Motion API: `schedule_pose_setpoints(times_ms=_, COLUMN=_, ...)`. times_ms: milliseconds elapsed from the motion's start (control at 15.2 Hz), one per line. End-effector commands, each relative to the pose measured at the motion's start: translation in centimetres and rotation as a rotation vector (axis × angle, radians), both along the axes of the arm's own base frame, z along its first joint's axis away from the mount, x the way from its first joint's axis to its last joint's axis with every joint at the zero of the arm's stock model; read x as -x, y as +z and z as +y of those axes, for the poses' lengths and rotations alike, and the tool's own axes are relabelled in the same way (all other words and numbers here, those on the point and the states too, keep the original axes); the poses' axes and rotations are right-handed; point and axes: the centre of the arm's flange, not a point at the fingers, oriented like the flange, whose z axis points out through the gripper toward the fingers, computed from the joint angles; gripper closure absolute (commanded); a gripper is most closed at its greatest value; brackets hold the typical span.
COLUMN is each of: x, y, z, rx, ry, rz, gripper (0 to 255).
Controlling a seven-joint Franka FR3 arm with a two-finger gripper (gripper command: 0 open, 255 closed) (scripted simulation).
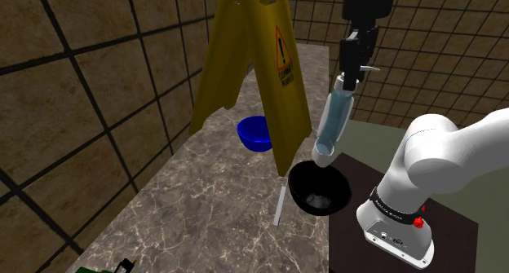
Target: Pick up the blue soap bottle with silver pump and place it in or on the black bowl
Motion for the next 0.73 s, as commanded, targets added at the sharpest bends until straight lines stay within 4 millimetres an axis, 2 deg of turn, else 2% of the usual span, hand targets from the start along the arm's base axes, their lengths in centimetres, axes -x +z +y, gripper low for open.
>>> schedule_pose_setpoints(times_ms=0, x=0.0, y=-1.1, z=0.0, rx=0.0, ry=0.0, rz=0.0, gripper=255)
schedule_pose_setpoints(times_ms=660, x=0.0, y=-6.4, z=0.0, rx=0.0, ry=0.0, rz=0.0, gripper=255)
